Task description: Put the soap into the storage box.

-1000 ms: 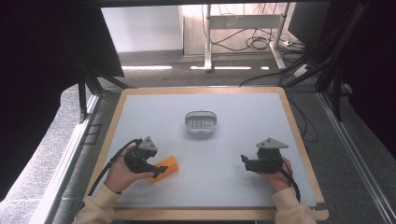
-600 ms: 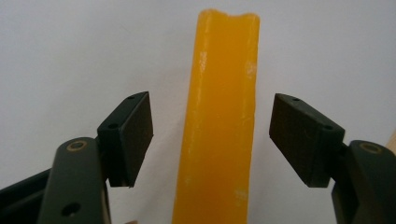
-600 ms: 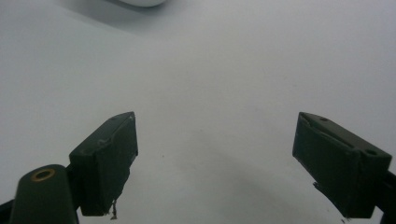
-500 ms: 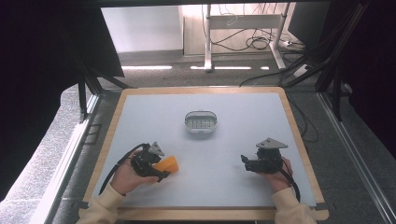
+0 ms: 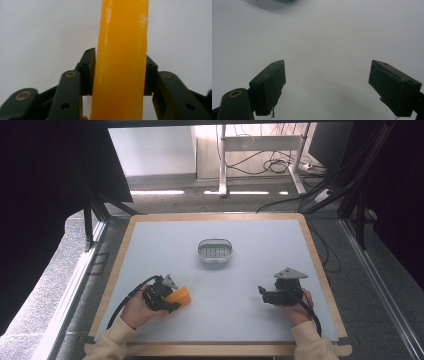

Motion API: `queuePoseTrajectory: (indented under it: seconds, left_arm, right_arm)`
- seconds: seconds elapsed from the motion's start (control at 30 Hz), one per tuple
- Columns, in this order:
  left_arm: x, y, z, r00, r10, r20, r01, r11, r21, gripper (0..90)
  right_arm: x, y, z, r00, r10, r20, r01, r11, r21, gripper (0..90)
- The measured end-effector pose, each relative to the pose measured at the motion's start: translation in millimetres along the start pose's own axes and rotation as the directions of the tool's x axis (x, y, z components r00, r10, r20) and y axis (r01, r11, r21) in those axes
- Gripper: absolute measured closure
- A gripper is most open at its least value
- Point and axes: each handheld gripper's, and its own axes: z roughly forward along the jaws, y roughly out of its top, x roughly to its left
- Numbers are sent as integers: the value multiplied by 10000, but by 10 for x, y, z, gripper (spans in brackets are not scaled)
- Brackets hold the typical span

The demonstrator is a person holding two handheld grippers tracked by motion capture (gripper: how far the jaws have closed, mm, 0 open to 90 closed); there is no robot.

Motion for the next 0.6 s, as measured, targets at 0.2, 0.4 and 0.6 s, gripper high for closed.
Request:
queuePoseTrajectory:
  seconds: [0.2, 0.4, 0.6]
  left_arm:
    - [-2, 2, 0, 9998, 175, 31, -175, 9998, 37, 615]
    - [-2, 0, -12, 9997, 249, 36, -249, 9997, -57, 616]
    - [10, 3, -78, 9997, 222, 60, -220, 9993, -317, 617]
  right_arm:
    - [-5, -3, 5, 10000, 54, 77, -55, 10000, 71, 143]
    - [-5, 0, 1, 9999, 37, 127, -38, 10000, 36, 143]
    - [-6, 4, -7, 9999, 19, 162, -19, 10000, -5, 143]
